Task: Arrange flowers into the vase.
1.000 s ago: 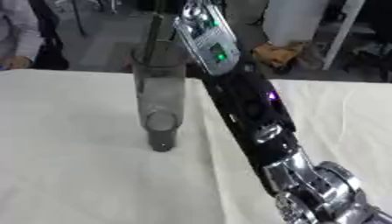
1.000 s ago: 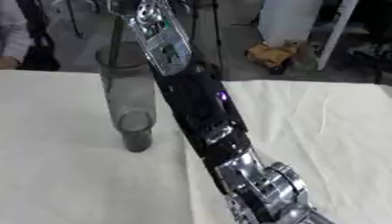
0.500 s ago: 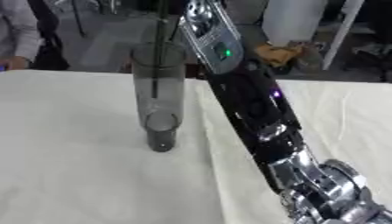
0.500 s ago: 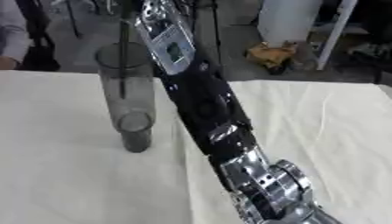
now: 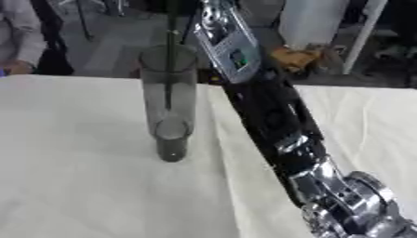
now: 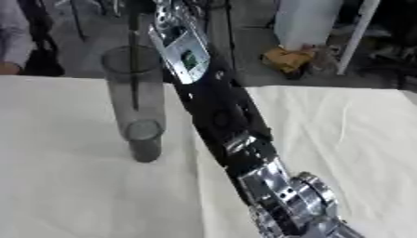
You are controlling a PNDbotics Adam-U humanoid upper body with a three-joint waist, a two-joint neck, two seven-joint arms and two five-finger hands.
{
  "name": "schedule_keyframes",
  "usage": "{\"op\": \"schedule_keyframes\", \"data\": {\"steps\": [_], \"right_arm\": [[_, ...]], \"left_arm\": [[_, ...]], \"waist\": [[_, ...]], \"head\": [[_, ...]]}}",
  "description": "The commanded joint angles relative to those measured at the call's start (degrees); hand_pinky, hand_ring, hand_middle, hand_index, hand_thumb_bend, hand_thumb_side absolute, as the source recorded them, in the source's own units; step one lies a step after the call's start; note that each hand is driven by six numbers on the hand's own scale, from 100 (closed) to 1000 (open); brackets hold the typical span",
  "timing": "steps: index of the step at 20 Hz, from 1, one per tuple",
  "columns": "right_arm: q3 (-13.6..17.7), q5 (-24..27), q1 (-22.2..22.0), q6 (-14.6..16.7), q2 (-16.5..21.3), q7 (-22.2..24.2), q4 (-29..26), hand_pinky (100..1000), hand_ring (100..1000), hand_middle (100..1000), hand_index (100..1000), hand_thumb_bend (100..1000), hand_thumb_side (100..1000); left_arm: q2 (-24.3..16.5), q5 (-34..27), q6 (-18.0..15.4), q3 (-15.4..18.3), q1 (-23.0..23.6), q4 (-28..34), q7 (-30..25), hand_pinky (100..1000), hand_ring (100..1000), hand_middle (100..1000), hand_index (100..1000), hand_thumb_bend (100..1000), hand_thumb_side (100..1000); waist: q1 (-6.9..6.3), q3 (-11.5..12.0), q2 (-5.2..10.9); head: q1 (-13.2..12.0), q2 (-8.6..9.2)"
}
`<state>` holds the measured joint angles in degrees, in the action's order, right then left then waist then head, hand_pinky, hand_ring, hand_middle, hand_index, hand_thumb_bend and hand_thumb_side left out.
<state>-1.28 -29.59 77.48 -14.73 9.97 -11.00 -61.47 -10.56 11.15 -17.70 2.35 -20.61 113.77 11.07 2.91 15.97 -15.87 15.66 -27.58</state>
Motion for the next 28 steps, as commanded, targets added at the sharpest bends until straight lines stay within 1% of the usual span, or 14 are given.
{"op": "schedule_keyframes", "data": {"steps": [1,4,6,7,9,10,14,17,19,22,27,28], "right_arm": [[-0.31,-0.19,0.75,0.37,1.64,0.44,-1.70,274,560,183,388,399,829],[-0.60,-0.07,0.00,0.65,2.05,0.41,-1.99,291,577,191,389,365,831],[-0.79,0.05,-0.43,0.87,2.28,0.23,-2.19,304,590,198,388,360,831],[-0.91,0.11,-0.60,0.96,2.39,0.24,-2.26,328,611,220,388,356,831],[-1.16,0.27,-0.96,1.07,2.57,0.35,-2.44,343,626,237,388,358,831],[-1.22,0.49,-1.20,1.07,2.61,0.39,-2.58,389,665,270,389,361,828],[-1.52,1.21,-1.87,1.13,2.78,0.49,-2.82,459,714,312,391,374,833],[-1.80,1.32,-2.08,1.48,2.96,0.81,-2.80,498,739,341,425,382,847],[-1.98,1.14,-2.18,1.60,3.14,1.27,-2.66,540,763,361,449,385,864],[-2.34,0.56,-2.43,1.93,3.55,2.46,-2.47,581,793,397,477,362,875],[-2.85,-1.08,-2.74,2.92,4.24,5.26,-2.00,605,817,429,490,328,886],[-2.95,-1.39,-2.81,3.15,4.40,5.75,-2.01,607,819,433,495,305,893]], "left_arm": [[-0.41,0.15,0.09,0.31,-0.38,0.82,0.10,728,874,946,961,100,1000],[-0.40,0.15,0.08,0.35,-0.42,0.82,0.13,729,874,946,962,100,1000],[-0.37,0.15,0.12,0.38,-0.43,0.82,0.17,728,874,946,962,100,1000],[-0.36,0.16,0.16,0.38,-0.42,0.82,0.18,728,874,946,962,100,1000],[-0.33,0.17,0.21,0.36,-0.41,0.82,0.17,728,874,946,962,100,1000],[-0.31,0.17,0.22,0.37,-0.41,0.82,0.17,728,874,946,962,100,1000],[-0.29,0.12,0.26,0.35,-0.42,0.82,0.16,727,874,946,962,100,1000],[-0.29,0.11,0.31,0.36,-0.36,0.82,0.15,727,874,946,962,100,1000],[-0.29,0.11,0.34,0.38,-0.34,0.82,0.16,727,874,946,962,100,1000],[-0.29,0.10,0.34,0.38,-0.34,0.82,0.16,727,874,946,962,100,1000],[-0.28,0.08,0.37,0.36,-0.27,0.82,0.16,727,874,946,962,100,1000],[-0.28,0.07,0.37,0.37,-0.25,0.82,0.17,727,874,946,962,100,1000]], "waist": [[-0.54,-0.03,1.38],[-0.64,-0.07,1.33],[-0.70,-0.11,1.30],[-0.70,-0.14,1.29],[-0.71,-0.21,1.27],[-0.74,-0.26,1.25],[-0.83,-0.32,1.22],[-0.90,-0.33,1.22],[-0.92,-0.39,1.26],[-0.93,-0.50,1.32],[-0.92,-0.54,1.39],[-0.92,-0.57,1.41]], "head": [[-0.26,-0.01],[-0.39,0.09],[-0.41,0.13],[-0.42,0.15],[-0.47,0.18],[-0.51,0.20],[-0.61,0.31],[-0.63,0.29],[-0.63,0.31],[-0.74,0.40],[-0.92,0.48],[-0.95,0.46]]}}
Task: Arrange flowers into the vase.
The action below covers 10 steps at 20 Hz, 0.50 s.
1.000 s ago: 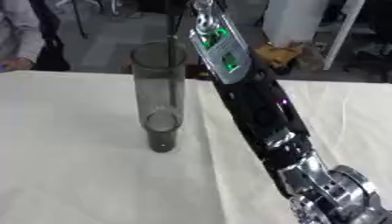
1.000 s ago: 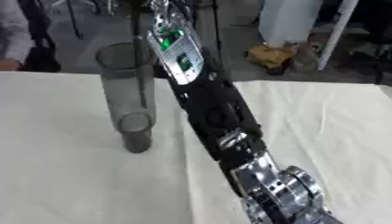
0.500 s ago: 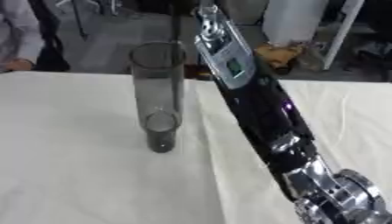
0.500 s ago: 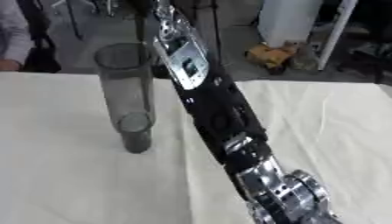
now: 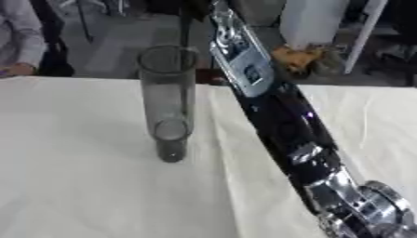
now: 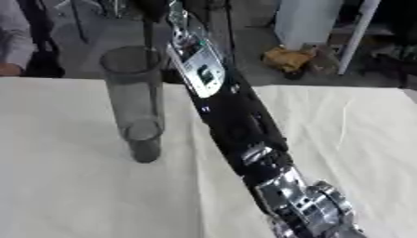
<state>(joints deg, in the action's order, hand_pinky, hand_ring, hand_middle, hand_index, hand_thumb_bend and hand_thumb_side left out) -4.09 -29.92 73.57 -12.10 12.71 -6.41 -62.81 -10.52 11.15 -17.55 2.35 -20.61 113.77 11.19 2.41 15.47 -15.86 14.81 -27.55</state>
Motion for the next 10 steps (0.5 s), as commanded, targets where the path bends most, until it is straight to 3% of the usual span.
{"op": "schedule_keyframes", "data": {"steps": [1,10], "right_arm": [[-0.17,-1.24,1.01,0.71,1.77,1.54,-0.76,609,822,437,500,291,894],[-0.58,-1.88,-0.03,0.76,2.88,2.84,-1.38,608,828,447,523,287,913]], "left_arm": [[-0.31,0.06,0.22,0.36,-0.24,0.82,0.06,726,874,946,962,100,1000],[-0.30,-0.01,0.25,0.33,-0.18,0.82,0.01,726,874,946,963,100,1000]], "waist": [[-0.44,-0.10,1.41],[-0.59,-0.37,1.39]], "head": [[-0.13,0.44],[-0.42,0.44]]}}
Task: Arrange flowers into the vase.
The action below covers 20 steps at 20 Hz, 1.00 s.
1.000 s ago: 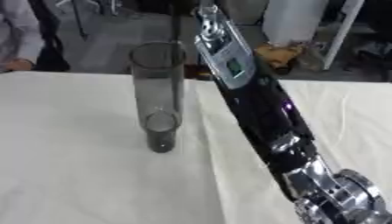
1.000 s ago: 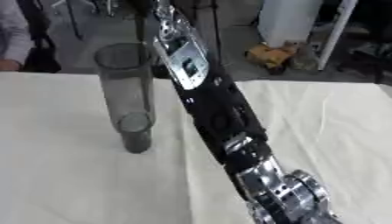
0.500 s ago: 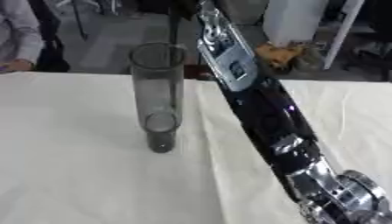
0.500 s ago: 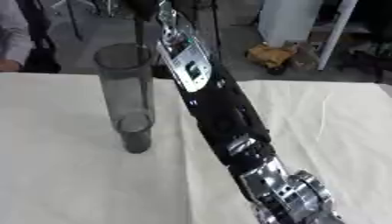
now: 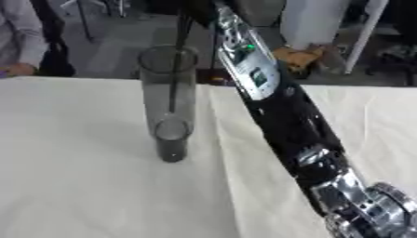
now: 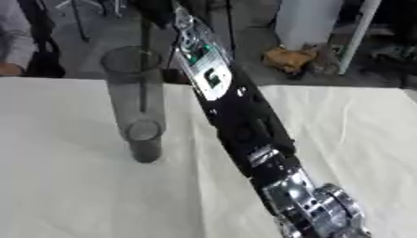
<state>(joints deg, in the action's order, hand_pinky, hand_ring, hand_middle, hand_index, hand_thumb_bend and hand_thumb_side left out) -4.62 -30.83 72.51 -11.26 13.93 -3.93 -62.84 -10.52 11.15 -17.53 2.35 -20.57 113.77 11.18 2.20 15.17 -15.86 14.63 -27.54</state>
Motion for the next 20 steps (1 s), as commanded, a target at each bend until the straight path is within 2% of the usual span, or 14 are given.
{"op": "schedule_keyframes", "data": {"steps": [1,9,20], "right_arm": [[-0.13,-1.25,0.98,-0.29,1.82,0.61,-1.27,608,829,447,524,283,912],[-1.00,-5.04,1.19,-1.65,2.98,5.31,-0.98,616,841,468,555,306,940],[-0.54,-12.49,2.75,-2.77,4.01,17.00,-0.81,640,874,519,599,355,999]], "left_arm": [[-0.32,-0.01,0.24,0.33,-0.22,0.82,0.01,726,874,946,963,100,1000],[-0.37,0.00,0.33,0.31,-0.17,0.82,-0.09,725,874,945,963,100,1000],[-0.45,-0.01,0.38,0.28,-0.22,0.82,-0.17,726,874,945,963,100,1000]], "waist": [[-0.40,-0.11,1.39],[-0.42,-0.28,1.56],[-0.28,-0.44,1.82]], "head": [[-0.25,0.43],[-0.36,0.37],[-0.43,0.26]]}}
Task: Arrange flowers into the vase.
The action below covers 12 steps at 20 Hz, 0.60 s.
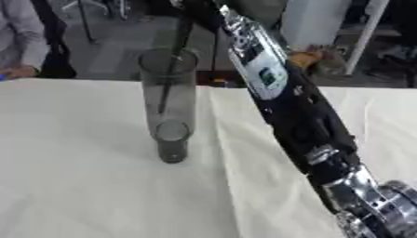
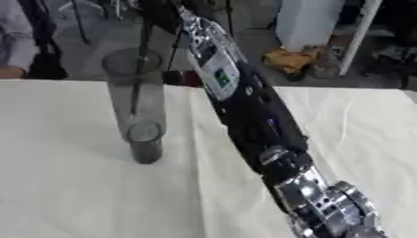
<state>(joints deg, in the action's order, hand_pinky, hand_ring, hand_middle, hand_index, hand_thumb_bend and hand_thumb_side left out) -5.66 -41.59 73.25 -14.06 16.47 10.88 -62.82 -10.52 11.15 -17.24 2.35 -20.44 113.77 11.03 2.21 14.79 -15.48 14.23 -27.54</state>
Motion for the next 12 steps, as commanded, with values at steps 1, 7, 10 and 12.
{"op": "schedule_keyframes", "data": {"steps": [1,7,10,12], "right_arm": [[0.56,-2.12,2.12,0.08,1.52,2.97,-0.90,644,877,525,605,358,1000],[0.69,-4.00,2.52,0.70,1.82,7.79,-0.91,670,904,567,645,364,1000],[0.87,-5.21,2.93,1.04,1.85,11.04,-0.45,678,914,581,643,346,998],[1.15,-5.89,3.10,1.23,1.91,12.87,-0.50,680,916,581,644,351,1000]], "left_arm": [[-0.46,-0.01,0.08,0.28,-0.37,0.82,-0.02,726,874,945,963,100,1000],[-0.48,-0.01,0.10,0.25,-0.38,0.82,-0.05,726,875,945,962,100,1000],[-0.49,-0.01,0.12,0.24,-0.35,0.82,-0.06,725,874,945,962,100,1000],[-0.51,0.00,0.17,0.26,-0.30,0.82,-0.05,725,875,945,962,100,1000]], "waist": [[-0.27,-0.07,1.47],[-0.14,-0.13,1.58],[-0.09,-0.13,1.66],[-0.08,-0.16,1.71]], "head": [[-0.04,0.26],[-0.06,0.27],[-0.05,0.30],[-0.04,0.24]]}}
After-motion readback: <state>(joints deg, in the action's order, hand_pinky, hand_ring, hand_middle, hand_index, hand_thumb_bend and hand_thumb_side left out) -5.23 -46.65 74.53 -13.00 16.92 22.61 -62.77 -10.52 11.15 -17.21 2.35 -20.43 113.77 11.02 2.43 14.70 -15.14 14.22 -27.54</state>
